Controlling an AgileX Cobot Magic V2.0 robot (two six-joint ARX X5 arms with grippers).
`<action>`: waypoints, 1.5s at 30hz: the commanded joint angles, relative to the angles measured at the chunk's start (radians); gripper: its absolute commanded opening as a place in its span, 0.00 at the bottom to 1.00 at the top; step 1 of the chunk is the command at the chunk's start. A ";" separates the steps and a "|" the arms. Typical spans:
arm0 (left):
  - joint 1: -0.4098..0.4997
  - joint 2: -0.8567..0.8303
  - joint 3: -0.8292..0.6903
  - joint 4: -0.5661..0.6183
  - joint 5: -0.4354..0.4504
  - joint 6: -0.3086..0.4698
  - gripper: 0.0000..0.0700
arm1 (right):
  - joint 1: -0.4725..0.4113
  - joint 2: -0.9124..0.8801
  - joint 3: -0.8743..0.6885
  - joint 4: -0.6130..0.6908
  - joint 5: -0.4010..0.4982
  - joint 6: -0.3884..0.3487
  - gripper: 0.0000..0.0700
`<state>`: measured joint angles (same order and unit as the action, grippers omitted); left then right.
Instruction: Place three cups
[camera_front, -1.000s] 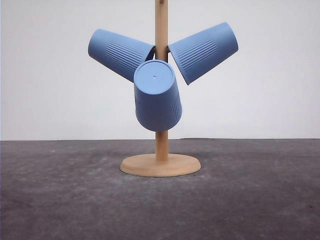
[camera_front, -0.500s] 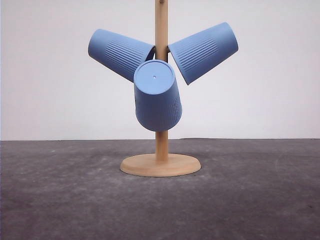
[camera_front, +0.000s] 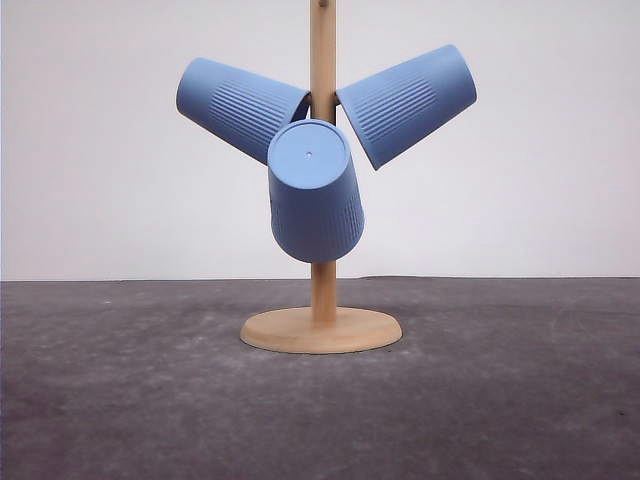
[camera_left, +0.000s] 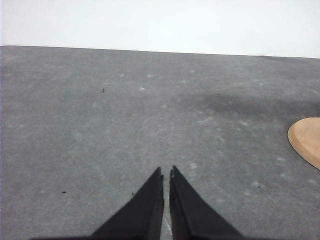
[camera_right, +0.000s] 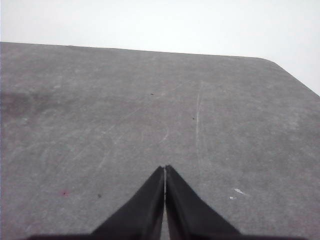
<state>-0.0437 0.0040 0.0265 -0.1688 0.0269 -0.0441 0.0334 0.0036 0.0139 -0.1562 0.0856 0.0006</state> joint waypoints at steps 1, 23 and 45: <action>0.000 -0.001 -0.014 0.010 -0.002 0.002 0.00 | 0.003 0.000 -0.002 0.006 0.001 -0.004 0.00; 0.000 -0.001 -0.014 0.010 -0.002 0.002 0.00 | 0.003 0.000 -0.002 0.006 0.001 -0.004 0.00; 0.000 -0.001 -0.014 0.010 -0.002 0.002 0.00 | 0.003 0.000 -0.002 0.006 0.001 -0.004 0.00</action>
<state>-0.0437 0.0044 0.0265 -0.1688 0.0269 -0.0441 0.0334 0.0036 0.0139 -0.1562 0.0856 0.0006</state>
